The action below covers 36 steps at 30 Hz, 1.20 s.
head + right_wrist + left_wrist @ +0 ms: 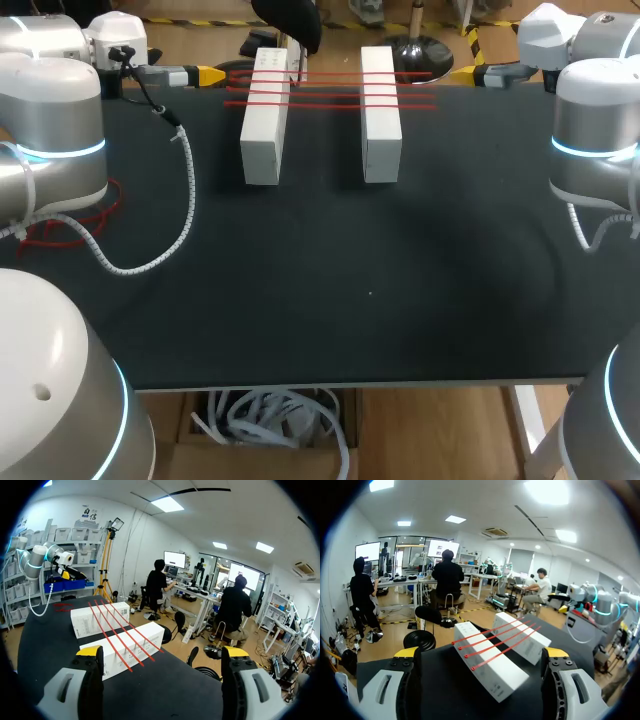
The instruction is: Grab the tape and strap the tape.
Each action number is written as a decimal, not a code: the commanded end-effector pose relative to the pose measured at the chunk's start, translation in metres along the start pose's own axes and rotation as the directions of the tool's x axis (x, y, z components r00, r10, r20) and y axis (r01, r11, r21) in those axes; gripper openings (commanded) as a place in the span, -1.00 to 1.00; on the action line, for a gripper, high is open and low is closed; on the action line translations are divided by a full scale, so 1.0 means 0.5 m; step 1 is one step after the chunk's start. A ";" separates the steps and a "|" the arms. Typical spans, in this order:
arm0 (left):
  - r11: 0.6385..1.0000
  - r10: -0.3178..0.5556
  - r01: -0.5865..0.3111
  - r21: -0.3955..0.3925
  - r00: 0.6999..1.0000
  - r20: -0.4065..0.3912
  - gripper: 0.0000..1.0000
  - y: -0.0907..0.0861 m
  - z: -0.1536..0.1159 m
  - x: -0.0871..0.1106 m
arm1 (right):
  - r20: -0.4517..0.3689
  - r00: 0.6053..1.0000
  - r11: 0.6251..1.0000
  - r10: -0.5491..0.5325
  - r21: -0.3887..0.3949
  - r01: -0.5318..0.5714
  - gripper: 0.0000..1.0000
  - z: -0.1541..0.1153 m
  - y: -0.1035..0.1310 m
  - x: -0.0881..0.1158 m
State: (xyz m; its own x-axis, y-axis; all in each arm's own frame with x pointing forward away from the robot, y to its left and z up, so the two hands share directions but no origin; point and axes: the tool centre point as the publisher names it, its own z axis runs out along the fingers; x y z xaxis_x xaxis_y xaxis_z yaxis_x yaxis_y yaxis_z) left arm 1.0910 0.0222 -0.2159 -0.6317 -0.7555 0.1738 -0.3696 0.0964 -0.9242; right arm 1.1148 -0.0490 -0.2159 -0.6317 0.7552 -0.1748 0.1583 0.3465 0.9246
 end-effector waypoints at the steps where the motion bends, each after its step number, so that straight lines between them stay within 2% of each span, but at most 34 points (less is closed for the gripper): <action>1: 1.000 0.001 -0.001 0.005 1.000 0.001 1.00 0.003 0.001 0.000 | -0.001 1.000 1.000 0.000 -0.001 0.000 1.00 0.000 -0.001 -0.001; 15: 1.000 0.001 -0.001 0.007 1.000 -0.003 1.00 0.005 -0.001 -0.001 | -0.001 1.000 1.000 0.000 -0.001 0.000 1.00 0.000 -0.001 -0.001; 21: 0.992 0.122 -0.119 0.041 0.988 -0.092 1.00 0.006 -0.030 0.021 | -0.001 1.000 1.000 0.000 -0.001 0.000 1.00 0.000 -0.001 -0.001; 27: 0.969 0.244 -0.233 0.078 0.945 -0.219 1.00 0.017 -0.055 0.048 | -0.001 1.000 1.000 0.000 -0.001 0.000 1.00 0.000 -0.001 -0.001; 33: 0.934 0.358 -0.335 0.128 0.865 -0.351 1.00 0.019 -0.073 0.077 | -0.001 1.000 1.000 0.000 -0.001 0.000 1.00 0.000 -0.001 -0.001; 36: 0.922 0.386 -0.358 0.147 0.820 -0.422 1.00 0.025 -0.076 0.086 | -0.001 1.000 1.000 0.000 -0.001 0.000 1.00 0.000 -0.001 -0.001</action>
State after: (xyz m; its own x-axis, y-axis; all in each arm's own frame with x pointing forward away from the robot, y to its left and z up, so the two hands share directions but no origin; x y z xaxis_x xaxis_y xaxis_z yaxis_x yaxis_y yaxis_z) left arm 1.0329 0.0069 -0.2053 -0.9072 -0.4111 -0.0897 -0.0276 0.2707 -0.9623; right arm 1.1148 -0.0491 -0.2160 -0.6319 0.7551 -0.1747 0.1583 0.3464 0.9246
